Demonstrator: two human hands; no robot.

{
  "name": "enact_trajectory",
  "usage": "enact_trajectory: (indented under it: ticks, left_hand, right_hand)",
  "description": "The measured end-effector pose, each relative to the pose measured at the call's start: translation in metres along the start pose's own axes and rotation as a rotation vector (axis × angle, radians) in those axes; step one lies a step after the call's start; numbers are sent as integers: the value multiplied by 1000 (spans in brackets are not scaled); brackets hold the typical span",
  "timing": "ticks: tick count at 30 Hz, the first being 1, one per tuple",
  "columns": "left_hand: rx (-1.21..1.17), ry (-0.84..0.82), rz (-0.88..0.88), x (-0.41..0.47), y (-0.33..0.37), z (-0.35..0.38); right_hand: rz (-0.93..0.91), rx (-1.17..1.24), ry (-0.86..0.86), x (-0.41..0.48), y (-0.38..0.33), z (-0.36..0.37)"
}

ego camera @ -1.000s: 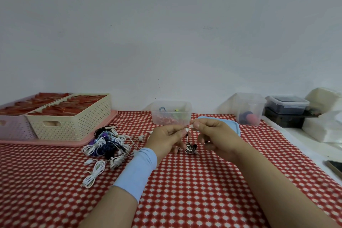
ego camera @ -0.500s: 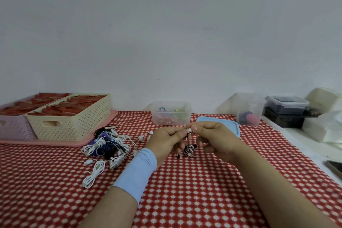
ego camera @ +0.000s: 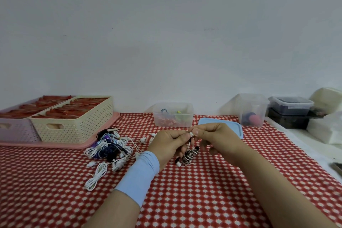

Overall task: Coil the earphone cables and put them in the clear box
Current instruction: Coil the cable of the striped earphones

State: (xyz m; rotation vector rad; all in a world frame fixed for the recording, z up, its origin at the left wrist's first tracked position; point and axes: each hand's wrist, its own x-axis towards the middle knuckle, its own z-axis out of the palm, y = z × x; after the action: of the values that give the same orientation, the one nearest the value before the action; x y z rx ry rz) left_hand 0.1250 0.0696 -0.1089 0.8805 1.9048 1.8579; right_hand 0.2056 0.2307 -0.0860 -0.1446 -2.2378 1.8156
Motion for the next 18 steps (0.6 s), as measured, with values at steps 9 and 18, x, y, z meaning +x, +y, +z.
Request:
enact_trajectory:
  ticks: [9,18]
  left_hand:
    - [96,133,6,4,1,3]
    - [98,105,-37,4,1,0]
  right_hand:
    - [-42,14,107,2,2,4]
    - [-13,-21,21,-2,1,-2]
